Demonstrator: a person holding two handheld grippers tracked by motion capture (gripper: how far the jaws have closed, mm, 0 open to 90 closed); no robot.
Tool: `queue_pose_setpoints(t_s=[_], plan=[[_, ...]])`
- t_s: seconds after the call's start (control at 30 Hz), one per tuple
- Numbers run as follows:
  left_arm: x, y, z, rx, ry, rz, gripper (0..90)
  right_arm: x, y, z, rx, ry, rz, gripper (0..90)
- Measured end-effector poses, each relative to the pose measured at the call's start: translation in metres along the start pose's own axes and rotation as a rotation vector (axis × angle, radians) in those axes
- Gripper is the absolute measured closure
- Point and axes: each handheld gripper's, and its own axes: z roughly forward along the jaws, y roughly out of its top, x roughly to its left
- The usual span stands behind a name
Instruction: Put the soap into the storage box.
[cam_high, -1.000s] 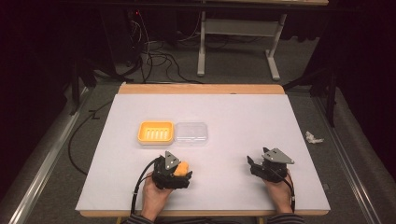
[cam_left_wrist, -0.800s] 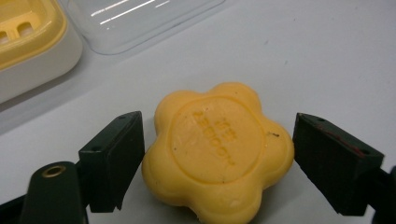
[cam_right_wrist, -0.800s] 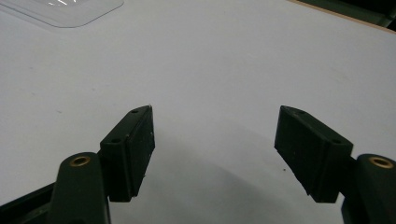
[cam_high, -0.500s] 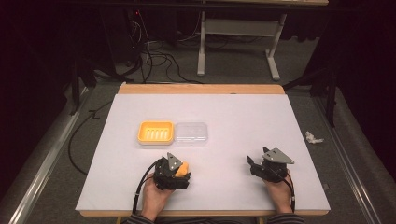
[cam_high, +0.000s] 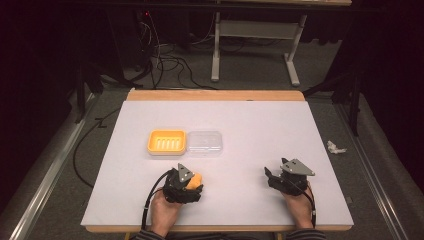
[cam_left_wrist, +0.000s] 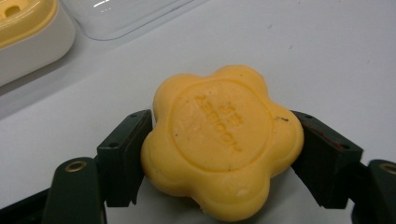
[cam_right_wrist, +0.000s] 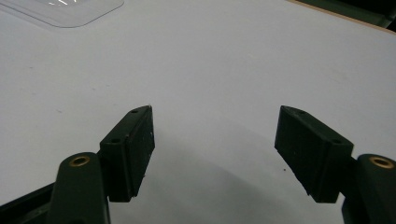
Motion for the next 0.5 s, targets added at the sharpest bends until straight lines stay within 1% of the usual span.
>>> queue_pose_setpoints(t_s=[0.2,0.33,0.5], plan=[[-0.0002,-0.0004,-0.0012,-0.011,-0.008,0.016,27.0,0.0000,-0.0001,0.0001,-0.004,-0.001,0.000,29.0],[0.0003,0.0019,-0.0040,-0.024,-0.018,0.011,27.2,0.0001,0.0000,0.0000,0.000,-0.003,0.000,29.0],[0.0001,0.0041,-0.0066,-0.020,-0.022,0.024,27.6,0.0001,-0.0001,0.0001,-0.003,-0.005,0.001,28.9]])
